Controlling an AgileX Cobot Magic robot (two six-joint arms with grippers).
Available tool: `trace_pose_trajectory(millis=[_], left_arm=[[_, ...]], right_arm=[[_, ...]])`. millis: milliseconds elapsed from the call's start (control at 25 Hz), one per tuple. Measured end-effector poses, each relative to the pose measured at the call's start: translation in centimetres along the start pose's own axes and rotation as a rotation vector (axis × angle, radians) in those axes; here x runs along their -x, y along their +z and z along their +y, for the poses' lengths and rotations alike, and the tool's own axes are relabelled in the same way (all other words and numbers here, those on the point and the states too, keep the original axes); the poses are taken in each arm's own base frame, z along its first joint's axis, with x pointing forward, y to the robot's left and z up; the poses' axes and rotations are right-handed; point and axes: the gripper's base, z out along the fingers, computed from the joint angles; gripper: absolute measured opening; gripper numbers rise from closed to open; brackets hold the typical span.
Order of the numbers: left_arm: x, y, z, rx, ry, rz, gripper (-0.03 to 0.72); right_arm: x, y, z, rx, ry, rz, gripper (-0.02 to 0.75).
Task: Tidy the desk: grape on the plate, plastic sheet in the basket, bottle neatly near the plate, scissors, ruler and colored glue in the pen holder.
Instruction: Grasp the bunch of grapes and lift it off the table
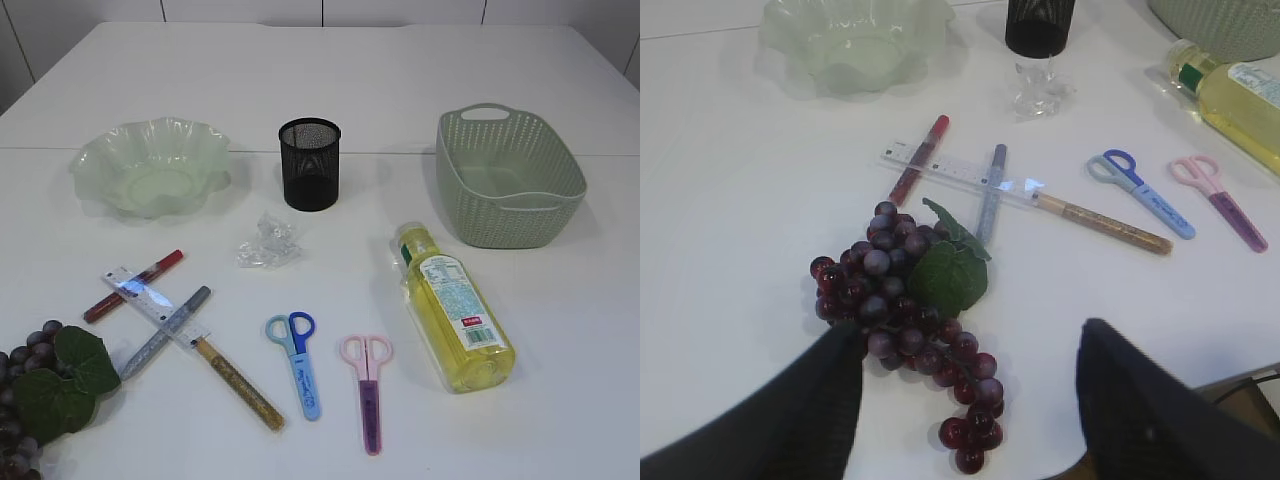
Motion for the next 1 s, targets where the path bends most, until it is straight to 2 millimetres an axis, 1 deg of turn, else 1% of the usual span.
trace_pose_trajectory(millis=[800,920,1000], left_arm=[[0.0,0.0,0.19,0.021,0.011,0.0,0.487],[0.12,0.07,0.38,0.041,0.021,0.007,0.487],[0.63,-0.07,0.47,0.055,0.027,0.024,0.487]], right_arm=[[0.02,0.0,0.0,-0.001,0.0,-0.002,0.563],[0.02,0.0,0.01,0.001,0.001,-0.002,0.563],[0.02,0.0,0.01,0.001,0.001,-0.002,0.563]])
